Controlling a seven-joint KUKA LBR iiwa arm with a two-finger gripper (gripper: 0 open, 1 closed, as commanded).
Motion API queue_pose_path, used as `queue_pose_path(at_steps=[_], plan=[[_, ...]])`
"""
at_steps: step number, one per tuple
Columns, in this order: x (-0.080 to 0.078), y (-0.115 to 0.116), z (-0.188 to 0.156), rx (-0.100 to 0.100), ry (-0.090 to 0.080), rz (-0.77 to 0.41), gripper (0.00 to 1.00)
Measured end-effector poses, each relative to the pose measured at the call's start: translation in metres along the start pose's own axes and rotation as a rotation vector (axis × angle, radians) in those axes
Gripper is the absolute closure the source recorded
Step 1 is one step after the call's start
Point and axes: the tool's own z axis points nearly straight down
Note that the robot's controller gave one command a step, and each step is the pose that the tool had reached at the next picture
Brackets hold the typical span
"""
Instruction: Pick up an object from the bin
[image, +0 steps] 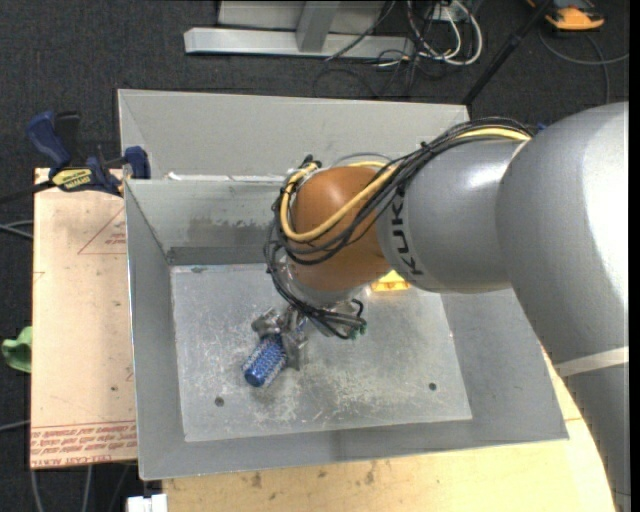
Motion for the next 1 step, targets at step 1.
queue_pose_path(at_steps=[1], plan=[[0.0008, 0.0129, -0.1425, 0.004, -0.008, -0.012, 1.0]])
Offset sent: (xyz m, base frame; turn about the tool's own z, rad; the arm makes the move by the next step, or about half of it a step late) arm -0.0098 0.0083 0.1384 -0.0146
